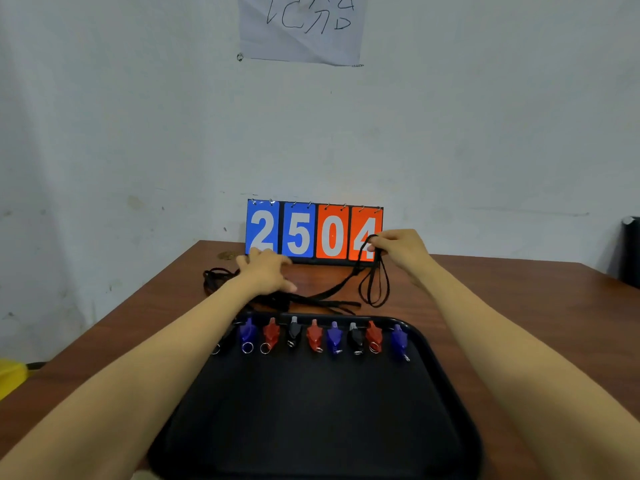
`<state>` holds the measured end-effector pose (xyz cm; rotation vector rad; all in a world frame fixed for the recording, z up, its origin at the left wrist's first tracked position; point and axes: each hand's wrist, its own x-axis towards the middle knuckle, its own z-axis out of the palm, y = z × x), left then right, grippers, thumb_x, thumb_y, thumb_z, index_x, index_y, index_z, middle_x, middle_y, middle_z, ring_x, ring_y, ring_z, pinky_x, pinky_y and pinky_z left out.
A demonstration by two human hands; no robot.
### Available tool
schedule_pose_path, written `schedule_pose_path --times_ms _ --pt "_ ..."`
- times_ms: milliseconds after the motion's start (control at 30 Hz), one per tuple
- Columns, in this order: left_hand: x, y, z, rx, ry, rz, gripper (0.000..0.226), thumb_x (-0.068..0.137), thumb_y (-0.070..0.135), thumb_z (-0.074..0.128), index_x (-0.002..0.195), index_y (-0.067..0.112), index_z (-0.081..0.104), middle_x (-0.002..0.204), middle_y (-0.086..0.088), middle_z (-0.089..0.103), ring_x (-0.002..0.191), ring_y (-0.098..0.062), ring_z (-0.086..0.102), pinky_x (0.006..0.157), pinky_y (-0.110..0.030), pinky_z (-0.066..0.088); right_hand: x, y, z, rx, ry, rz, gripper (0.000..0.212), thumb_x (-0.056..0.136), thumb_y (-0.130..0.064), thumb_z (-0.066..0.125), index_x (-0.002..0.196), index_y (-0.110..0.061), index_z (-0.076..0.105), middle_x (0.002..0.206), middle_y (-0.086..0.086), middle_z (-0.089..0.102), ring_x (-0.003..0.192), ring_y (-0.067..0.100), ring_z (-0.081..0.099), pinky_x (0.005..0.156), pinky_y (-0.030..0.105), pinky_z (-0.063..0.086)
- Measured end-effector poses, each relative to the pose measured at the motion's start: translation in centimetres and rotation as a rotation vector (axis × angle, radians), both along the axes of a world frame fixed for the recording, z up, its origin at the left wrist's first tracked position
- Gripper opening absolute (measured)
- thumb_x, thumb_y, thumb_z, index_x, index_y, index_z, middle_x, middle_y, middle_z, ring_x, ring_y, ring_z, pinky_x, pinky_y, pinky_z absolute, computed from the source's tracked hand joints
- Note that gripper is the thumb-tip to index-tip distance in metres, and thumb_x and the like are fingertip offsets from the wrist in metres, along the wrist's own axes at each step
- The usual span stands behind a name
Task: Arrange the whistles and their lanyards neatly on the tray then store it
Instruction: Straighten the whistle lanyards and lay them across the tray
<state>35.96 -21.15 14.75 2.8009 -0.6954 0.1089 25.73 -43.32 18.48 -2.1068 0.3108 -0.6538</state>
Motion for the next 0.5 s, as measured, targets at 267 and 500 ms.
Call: schedule_pose_path --times_ms 267,500 --pt "-3.4 -5.8 1.8 -0.355 0.055 -0.294 0.046 0.089 0.046 0.054 0.128 0.022 0.055 0.128 0.000 0.059 0.125 -0.022 0.047 0.112 -0.054 0.016 -0.7 2.4 2.0 -0.165 -0.087 0.154 0.018 0.092 -0.017 0.055 0.093 -0.010 0.072 0.080 -0.004 0.068 0.088 0.013 0.062 0.088 0.031 0.048" --pt "-2.8 -4.3 1.1 -0.439 0.010 -0.247 0.022 0.090 0.042 0.054 0.080 0.026 0.066 0.062 0.015 0.055 0.074 -0.007 0.052 0.101 -0.041 0.031 -1.2 1.4 2.7 -0.101 -0.161 0.089 0.020 0.092 -0.014 0.054 0.099 -0.006 0.071 0.088 0.005 0.070 0.089 0.013 0.062 0.085 0.024 0.044"
